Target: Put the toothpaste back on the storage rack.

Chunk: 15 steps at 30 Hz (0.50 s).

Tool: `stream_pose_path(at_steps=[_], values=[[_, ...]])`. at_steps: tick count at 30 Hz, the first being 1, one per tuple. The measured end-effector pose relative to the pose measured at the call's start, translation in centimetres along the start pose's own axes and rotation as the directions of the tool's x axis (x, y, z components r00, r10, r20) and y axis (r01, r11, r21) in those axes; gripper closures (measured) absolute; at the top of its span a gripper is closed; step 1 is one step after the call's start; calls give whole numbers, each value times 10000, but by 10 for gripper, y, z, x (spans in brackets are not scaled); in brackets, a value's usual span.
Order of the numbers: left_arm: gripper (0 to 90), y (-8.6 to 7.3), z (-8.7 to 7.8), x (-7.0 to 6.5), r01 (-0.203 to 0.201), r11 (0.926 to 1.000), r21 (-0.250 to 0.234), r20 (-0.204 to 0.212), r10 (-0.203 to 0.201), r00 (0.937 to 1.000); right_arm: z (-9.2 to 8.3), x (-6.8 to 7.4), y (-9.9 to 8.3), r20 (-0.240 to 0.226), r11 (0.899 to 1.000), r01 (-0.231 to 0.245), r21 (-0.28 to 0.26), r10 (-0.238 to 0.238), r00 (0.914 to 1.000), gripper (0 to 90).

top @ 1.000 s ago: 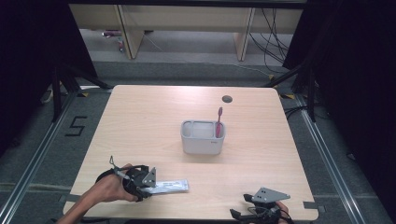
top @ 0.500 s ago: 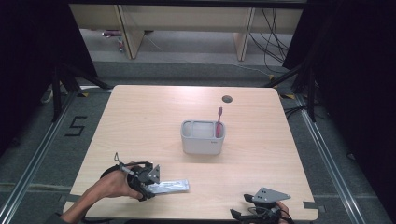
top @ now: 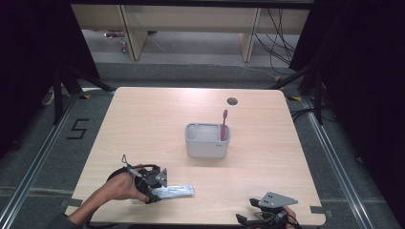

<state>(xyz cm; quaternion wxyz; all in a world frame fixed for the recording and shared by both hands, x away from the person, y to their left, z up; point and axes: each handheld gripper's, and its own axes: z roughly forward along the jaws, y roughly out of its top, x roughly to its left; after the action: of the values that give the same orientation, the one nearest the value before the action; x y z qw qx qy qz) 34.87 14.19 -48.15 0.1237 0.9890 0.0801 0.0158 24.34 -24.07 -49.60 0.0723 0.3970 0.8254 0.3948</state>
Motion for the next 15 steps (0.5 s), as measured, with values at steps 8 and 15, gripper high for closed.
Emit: stream_pose_path(at_steps=[8,15], values=[[604,2,-2,-5,-165,9998,91,-254,167,9995,-1,-1,0,174,9999,129,-56,-128,9998,246],[735,2,-9,-8,-213,9995,-231,52,214,9998,-3,-2,0,208,9998,84,-172,-81,9998,246]])
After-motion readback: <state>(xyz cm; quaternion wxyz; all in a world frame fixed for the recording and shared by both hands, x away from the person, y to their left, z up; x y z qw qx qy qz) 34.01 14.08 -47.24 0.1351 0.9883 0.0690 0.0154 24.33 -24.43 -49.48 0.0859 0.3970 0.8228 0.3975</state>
